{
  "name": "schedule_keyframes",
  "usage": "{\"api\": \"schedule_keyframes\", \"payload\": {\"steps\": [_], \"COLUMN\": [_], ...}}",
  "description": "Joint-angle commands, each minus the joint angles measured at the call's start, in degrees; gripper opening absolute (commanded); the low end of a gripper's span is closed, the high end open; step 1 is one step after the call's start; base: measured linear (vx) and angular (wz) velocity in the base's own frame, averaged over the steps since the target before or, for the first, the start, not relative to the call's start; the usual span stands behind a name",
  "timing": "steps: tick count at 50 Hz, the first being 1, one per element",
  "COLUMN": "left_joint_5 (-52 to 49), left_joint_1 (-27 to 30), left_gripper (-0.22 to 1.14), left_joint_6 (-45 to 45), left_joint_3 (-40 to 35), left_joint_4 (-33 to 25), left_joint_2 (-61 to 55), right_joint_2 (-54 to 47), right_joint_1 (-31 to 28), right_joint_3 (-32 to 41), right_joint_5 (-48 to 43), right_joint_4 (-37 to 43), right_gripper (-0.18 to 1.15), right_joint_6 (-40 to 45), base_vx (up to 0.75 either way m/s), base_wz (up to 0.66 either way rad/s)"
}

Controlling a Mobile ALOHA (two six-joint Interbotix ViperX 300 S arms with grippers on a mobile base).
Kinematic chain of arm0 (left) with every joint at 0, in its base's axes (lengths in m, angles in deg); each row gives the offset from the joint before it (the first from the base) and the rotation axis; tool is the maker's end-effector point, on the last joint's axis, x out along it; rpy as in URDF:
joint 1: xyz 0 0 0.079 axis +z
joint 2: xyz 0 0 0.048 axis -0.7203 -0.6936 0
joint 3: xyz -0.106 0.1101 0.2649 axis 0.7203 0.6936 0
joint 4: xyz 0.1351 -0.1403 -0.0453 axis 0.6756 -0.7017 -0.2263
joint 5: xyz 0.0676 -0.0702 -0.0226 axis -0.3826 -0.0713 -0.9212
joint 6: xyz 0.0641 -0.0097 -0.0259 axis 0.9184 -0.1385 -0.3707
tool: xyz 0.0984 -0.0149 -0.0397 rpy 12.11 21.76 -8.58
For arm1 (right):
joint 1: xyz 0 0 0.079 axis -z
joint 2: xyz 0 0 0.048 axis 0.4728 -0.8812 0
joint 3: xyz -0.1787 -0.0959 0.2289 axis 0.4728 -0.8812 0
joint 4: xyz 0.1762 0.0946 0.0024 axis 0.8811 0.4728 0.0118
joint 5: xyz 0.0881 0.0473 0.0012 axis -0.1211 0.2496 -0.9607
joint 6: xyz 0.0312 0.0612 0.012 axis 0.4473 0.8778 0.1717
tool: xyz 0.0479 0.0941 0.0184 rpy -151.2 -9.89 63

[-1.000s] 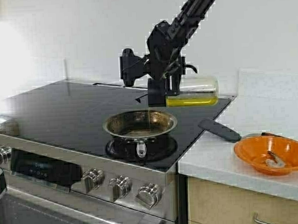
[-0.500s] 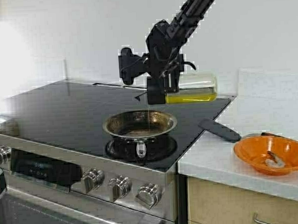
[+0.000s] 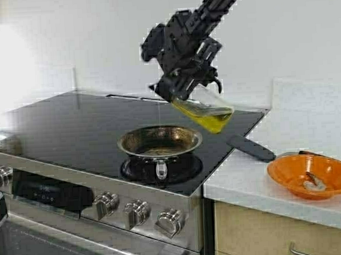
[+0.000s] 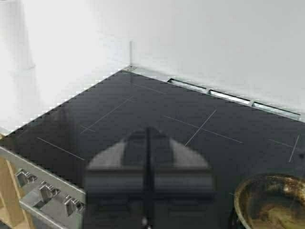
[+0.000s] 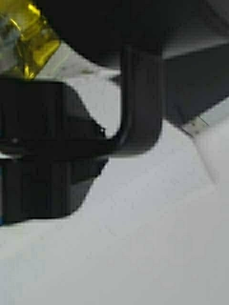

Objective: Add oil to the pan and cook the shrimp and serve it

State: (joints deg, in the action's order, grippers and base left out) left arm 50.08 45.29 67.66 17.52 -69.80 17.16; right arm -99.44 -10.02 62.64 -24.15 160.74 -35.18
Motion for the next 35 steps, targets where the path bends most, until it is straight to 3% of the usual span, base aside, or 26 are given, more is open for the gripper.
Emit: {"api": "schedule_keyframes", "payload": {"steps": [1, 16, 27, 35], "left_joint_5": [0.26, 0.26, 0.26, 0.26], "left_joint_1": [0.0, 0.0, 0.0, 0.0], "left_gripper": [0.02, 0.02, 0.03, 0.02], "left_joint_6": [-0.09, -0.09, -0.09, -0.09], "left_joint_3": [-0.53, -0.53, -0.62, -0.53], "left_joint_4": [-0.09, -0.09, -0.09, -0.09], "left_joint_2": [-0.35, -0.35, -0.35, -0.26], "right_joint_2": [7.82, 15.82, 22.94, 31.55], "right_joint_1": [-0.09, 0.0, 1.49, 2.81], "right_joint_3": [-0.35, -9.93, -18.81, -26.72], "right_joint_5": [-0.35, 3.52, 8.35, 10.28], "right_joint_4": [0.26, -0.7, -6.94, -11.6], "right_gripper": [0.05, 0.05, 0.05, 0.05], "right_joint_6": [7.65, 29.44, 45.35, 48.34], "base_vx": [0.0, 0.0, 0.0, 0.0], "base_wz": [0.0, 0.0, 0.0, 0.0]}}
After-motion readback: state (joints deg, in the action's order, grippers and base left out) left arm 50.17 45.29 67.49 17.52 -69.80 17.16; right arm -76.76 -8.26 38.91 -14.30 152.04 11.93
